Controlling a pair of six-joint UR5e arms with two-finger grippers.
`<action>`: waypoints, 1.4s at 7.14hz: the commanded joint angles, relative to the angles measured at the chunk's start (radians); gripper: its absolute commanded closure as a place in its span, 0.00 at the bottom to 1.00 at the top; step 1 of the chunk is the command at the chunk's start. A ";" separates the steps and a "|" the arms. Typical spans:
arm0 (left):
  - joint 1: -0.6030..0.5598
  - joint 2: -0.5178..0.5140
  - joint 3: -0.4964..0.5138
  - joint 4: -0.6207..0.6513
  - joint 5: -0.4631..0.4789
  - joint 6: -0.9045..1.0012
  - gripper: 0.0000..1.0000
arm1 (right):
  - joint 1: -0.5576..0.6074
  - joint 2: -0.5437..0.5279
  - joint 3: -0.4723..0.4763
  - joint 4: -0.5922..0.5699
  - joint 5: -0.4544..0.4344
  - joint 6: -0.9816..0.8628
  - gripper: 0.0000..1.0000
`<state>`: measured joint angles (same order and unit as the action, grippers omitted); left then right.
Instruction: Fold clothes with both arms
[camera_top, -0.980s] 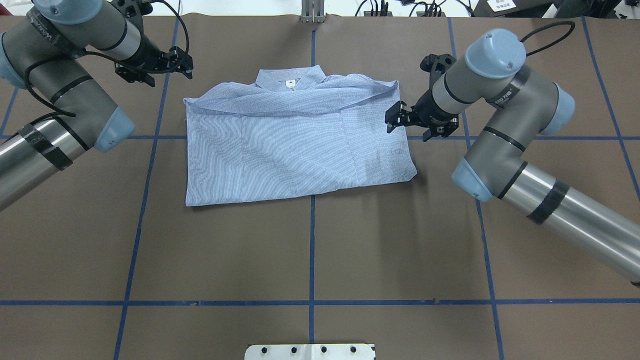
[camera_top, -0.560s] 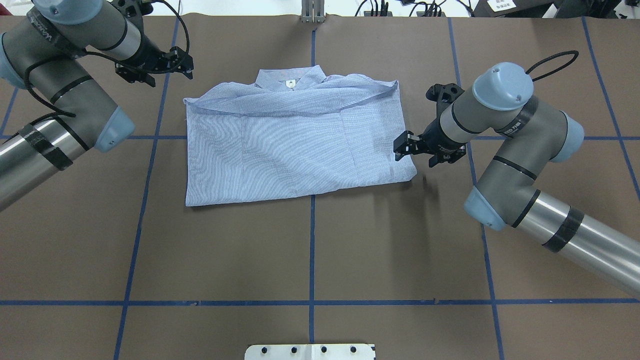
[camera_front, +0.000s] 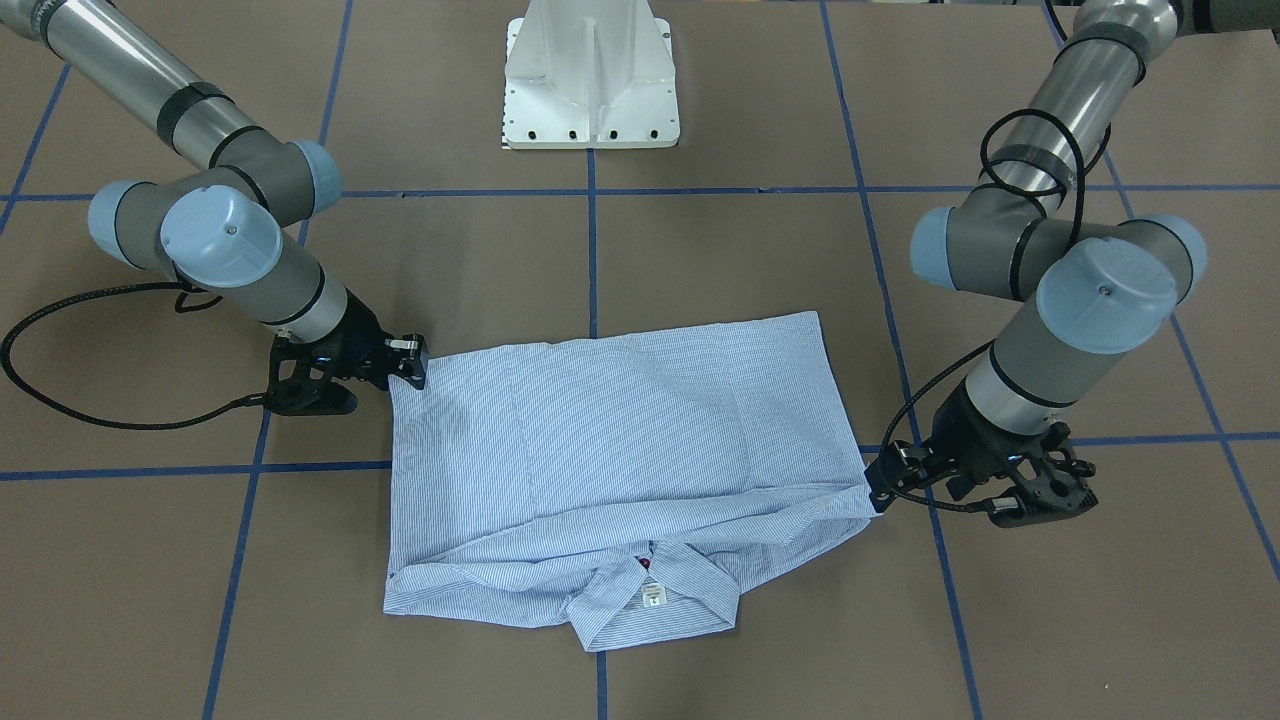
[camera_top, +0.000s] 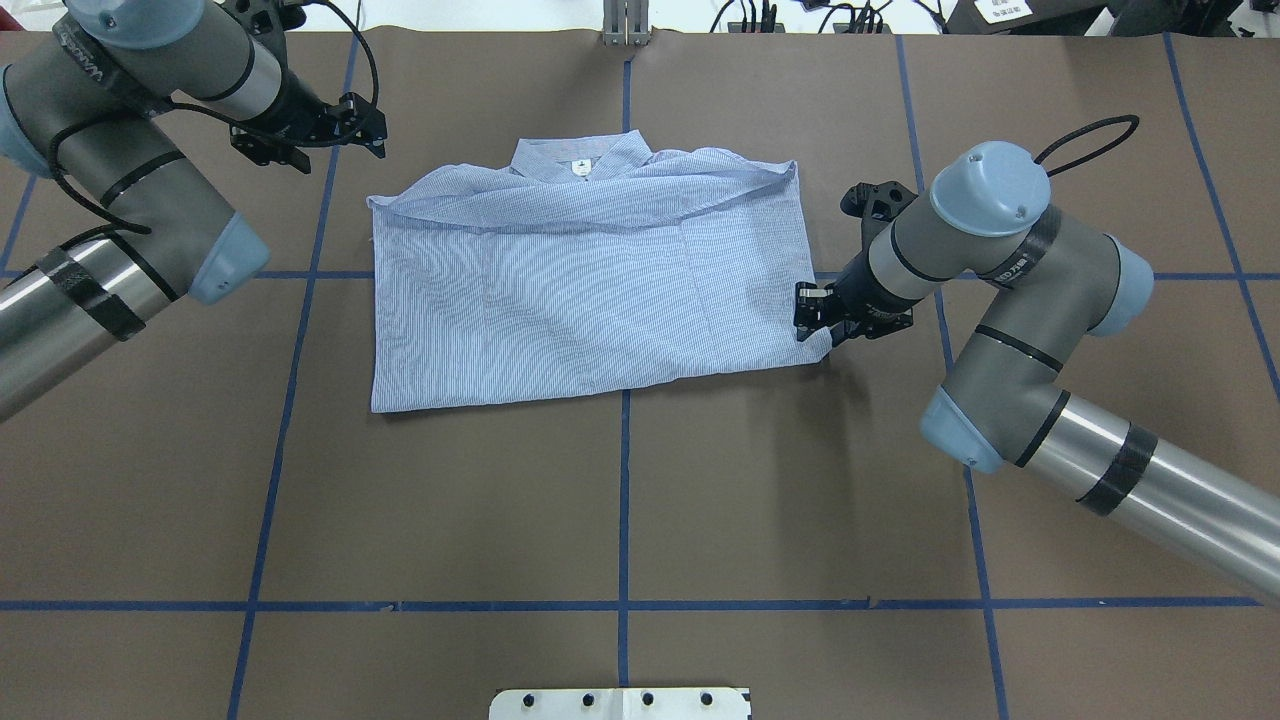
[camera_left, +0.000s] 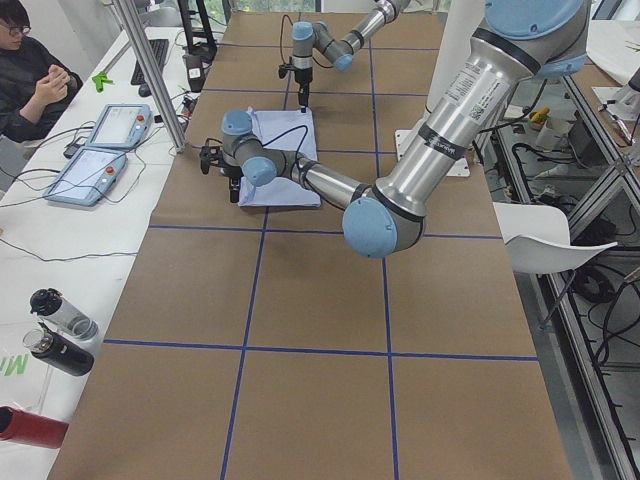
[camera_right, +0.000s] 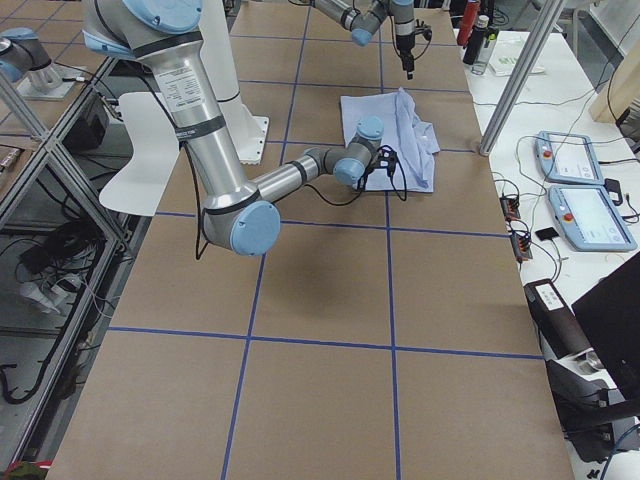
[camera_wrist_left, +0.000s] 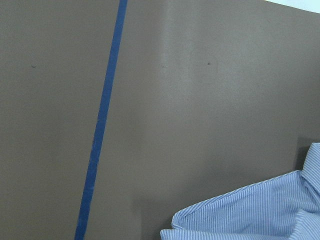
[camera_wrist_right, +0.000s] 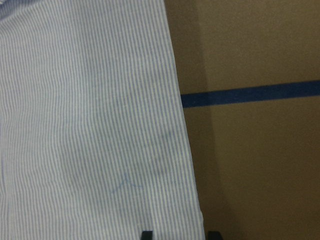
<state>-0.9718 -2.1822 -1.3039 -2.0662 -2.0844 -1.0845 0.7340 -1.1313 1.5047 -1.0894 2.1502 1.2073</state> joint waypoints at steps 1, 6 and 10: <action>-0.001 0.001 0.002 0.001 0.001 0.000 0.01 | -0.001 -0.004 0.005 0.000 0.003 -0.003 1.00; -0.005 0.001 -0.011 0.005 0.001 -0.002 0.01 | -0.013 -0.504 0.540 0.000 0.209 0.002 1.00; -0.005 0.012 -0.049 0.005 0.001 -0.006 0.01 | -0.331 -0.542 0.640 0.011 0.289 0.398 1.00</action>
<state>-0.9771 -2.1732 -1.3470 -2.0617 -2.0821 -1.0924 0.5014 -1.6882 2.1264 -1.0796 2.4401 1.4916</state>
